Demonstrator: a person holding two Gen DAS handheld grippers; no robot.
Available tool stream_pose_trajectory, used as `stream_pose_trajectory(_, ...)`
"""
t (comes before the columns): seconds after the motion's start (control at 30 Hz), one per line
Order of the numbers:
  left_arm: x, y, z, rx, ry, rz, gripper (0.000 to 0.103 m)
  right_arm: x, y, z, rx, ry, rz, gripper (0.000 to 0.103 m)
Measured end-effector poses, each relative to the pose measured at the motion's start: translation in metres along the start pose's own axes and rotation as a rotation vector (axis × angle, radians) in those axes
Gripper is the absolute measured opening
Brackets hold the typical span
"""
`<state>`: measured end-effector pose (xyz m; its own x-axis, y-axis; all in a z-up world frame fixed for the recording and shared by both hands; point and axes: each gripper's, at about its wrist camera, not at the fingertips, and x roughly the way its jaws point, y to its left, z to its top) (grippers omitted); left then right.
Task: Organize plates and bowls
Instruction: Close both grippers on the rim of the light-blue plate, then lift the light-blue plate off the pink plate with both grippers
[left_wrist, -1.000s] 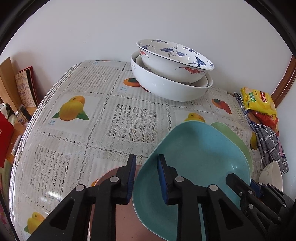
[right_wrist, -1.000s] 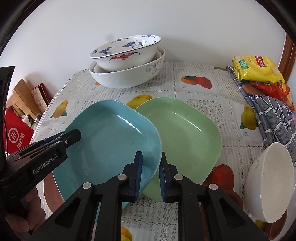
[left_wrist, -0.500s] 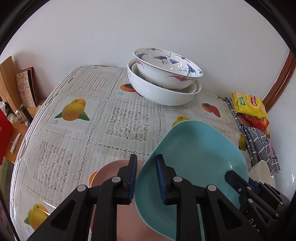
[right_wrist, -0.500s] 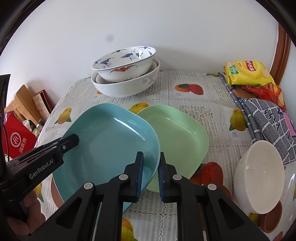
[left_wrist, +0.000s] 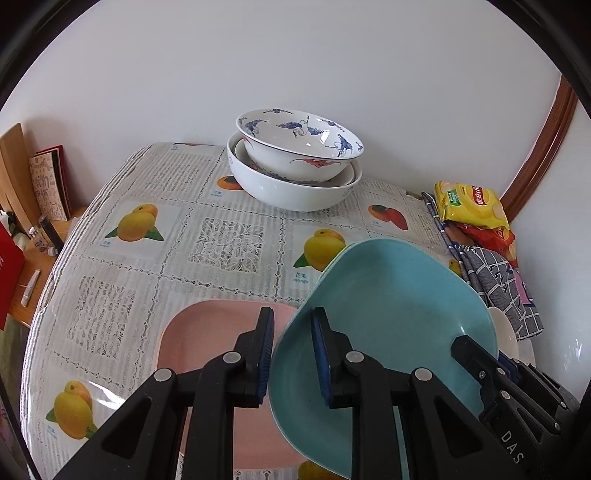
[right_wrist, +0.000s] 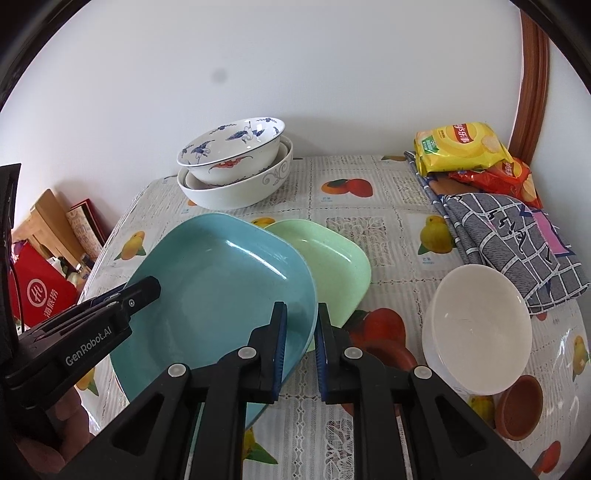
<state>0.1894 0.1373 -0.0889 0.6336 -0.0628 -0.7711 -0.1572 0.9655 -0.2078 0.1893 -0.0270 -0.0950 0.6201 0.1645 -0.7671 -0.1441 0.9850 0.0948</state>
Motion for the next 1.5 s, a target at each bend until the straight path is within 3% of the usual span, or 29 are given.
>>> stream_pose_trajectory(0.6, -0.028, -0.010, -0.015, 0.011, -0.029, -0.006, 0.020, -0.032, -0.001, -0.012, 0.012, -0.038, -0.013, 0.013)
stream_pose_trajectory(1.5, -0.036, 0.026, -0.031, -0.045, -0.019, 0.011, 0.020, -0.028, 0.032, -0.021, -0.035, -0.033, 0.000, 0.012)
